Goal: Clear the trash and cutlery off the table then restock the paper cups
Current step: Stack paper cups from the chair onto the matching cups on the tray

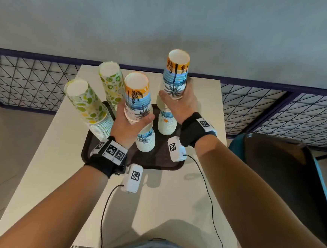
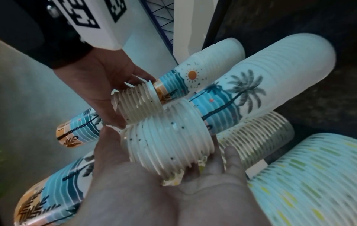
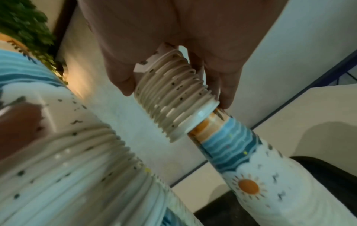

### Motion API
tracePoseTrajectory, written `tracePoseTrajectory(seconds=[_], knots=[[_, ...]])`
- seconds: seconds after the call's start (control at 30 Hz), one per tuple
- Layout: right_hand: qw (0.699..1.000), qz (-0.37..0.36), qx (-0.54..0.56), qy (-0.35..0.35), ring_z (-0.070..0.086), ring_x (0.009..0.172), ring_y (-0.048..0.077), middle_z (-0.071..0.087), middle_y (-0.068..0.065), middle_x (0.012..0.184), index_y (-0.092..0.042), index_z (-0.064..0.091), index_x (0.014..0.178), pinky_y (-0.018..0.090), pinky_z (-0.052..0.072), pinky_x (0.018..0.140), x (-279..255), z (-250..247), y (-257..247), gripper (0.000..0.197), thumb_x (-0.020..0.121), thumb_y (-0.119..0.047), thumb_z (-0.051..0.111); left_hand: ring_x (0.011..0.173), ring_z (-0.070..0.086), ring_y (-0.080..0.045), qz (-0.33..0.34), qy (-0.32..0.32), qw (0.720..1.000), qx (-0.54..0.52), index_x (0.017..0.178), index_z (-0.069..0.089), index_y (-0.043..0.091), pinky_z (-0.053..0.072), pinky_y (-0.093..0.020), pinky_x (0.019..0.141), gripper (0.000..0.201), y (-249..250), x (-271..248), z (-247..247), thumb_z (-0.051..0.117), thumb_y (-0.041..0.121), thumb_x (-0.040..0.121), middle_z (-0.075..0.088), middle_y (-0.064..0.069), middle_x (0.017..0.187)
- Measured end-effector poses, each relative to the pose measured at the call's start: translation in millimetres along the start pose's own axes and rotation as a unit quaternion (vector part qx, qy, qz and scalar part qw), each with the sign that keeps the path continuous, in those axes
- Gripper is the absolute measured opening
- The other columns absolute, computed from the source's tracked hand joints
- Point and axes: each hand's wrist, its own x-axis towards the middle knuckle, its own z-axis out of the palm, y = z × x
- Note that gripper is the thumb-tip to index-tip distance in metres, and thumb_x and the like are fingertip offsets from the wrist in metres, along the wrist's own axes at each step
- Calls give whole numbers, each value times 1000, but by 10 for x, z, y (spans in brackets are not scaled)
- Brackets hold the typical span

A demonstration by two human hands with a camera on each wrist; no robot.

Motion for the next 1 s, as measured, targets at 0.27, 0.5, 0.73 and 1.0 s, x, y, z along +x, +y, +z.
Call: tracePoseTrajectory(seconds=[0.27, 0.5, 0.73, 1.0], knots=[[997, 55, -42, -38, 63, 106, 13, 66, -6, 126, -24, 39, 137, 25, 48, 92, -41, 212, 389, 71, 81, -39, 80, 124, 65, -14, -76, -29, 997, 16, 144, 41, 18, 49, -50, 113, 103, -362, -14, 40, 90, 52, 60, 67, 5, 133], [991, 82, -87, -67, 62, 121, 20, 64, -4, 134, -25, 42, 140, 31, 47, 101, -99, 223, 586, 71, 82, -45, 77, 130, 61, -18, -108, -65, 991, 39, 147, 39, 21, 47, -46, 116, 111, -453, -5, 61, 91, 54, 55, 62, 0, 140], [988, 92, -97, -82, 61, 124, 23, 61, 1, 138, -20, 34, 146, 30, 45, 99, -66, 197, 551, 81, 82, -40, 79, 129, 62, -19, -124, -74, 986, 80, 144, 44, 29, 48, -51, 114, 113, -493, 73, 33, 95, 63, 49, 65, 6, 137], [996, 57, -59, -44, 39, 144, 25, 36, 7, 159, -30, 3, 159, 36, 36, 114, -193, 85, 457, 114, 77, -40, 83, 136, 57, -19, -99, -35, 989, 106, 153, 35, 28, 49, -48, 114, 122, -79, -14, -107, 98, 57, 53, 58, 3, 147]])
